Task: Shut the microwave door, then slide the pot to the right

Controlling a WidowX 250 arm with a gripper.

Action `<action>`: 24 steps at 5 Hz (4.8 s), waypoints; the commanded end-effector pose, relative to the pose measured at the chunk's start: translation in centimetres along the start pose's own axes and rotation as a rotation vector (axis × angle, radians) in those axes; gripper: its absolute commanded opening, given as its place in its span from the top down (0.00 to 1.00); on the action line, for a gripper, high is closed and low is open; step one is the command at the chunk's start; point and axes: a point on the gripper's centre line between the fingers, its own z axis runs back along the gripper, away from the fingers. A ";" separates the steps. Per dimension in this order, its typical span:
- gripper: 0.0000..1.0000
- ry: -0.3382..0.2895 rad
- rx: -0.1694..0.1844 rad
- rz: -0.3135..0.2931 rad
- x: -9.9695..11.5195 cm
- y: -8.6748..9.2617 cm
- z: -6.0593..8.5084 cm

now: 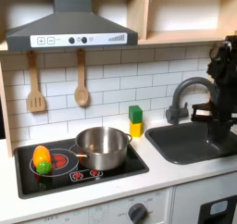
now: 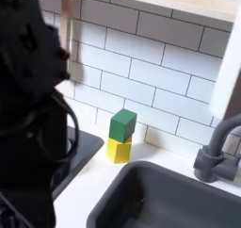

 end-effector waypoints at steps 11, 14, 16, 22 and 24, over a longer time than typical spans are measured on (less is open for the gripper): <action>0.00 -0.048 -0.029 0.111 -1.9 -1.5 0.3; 1.00 -0.012 -0.047 0.079 -4.3 -3.2 -0.2; 1.00 0.009 -0.061 0.085 -6.3 -3.6 -0.6; 0.00 0.057 -0.052 0.116 -9.4 -4.6 -0.6; 0.00 0.055 -0.059 0.115 -9.3 -4.7 -0.6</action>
